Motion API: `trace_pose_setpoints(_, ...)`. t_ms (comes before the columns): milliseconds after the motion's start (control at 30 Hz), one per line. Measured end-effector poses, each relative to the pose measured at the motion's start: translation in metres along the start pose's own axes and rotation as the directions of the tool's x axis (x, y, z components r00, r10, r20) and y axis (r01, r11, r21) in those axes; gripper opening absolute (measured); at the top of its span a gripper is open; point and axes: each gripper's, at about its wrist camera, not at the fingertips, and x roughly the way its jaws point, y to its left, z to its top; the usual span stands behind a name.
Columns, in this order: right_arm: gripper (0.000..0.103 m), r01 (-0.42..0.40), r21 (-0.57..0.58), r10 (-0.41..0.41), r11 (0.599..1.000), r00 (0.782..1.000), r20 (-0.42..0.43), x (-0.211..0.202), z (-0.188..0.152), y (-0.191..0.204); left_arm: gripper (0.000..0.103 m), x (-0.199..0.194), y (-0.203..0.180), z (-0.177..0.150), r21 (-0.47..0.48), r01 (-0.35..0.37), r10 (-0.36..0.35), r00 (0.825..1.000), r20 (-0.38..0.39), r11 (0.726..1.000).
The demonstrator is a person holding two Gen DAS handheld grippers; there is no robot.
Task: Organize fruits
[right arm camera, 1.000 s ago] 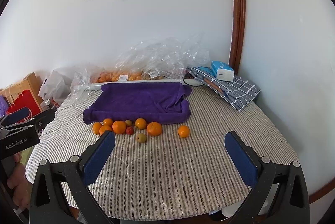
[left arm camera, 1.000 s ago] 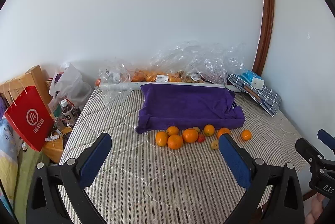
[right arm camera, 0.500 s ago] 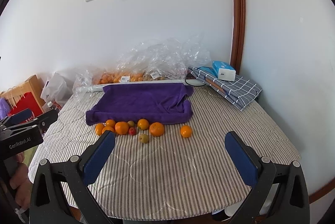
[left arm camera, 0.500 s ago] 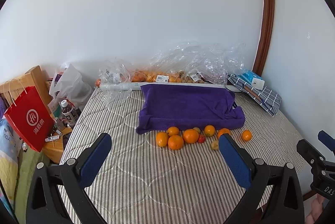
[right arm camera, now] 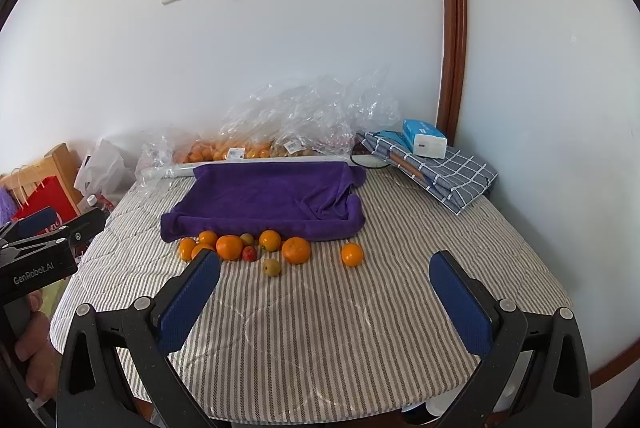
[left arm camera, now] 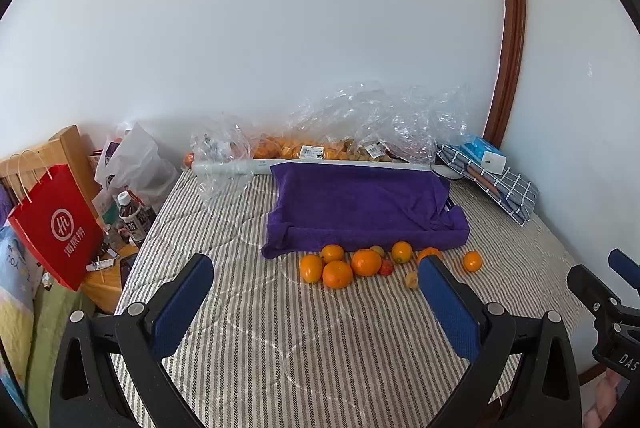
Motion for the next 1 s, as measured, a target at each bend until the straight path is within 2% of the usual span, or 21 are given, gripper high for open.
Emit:
trace_pose_setpoints(667, 0.103, -0.002, -0.014, 0.001, 1.0, 1.0, -0.02, 0.024, 0.005, 0.001, 0.103, 0.022, 0.004, -0.002, -0.003, -0.001, 0.001, 1.0, -0.017, 1.0)
trace_pose_setpoints(1000, 0.103, 0.006, -0.024, -0.007, 1.0, 0.999, -0.052, 0.062, -0.004, -0.001, 0.103, 0.061, 0.013, -0.012, -0.031, -0.015, 0.013, 0.997, -0.07, 0.999)
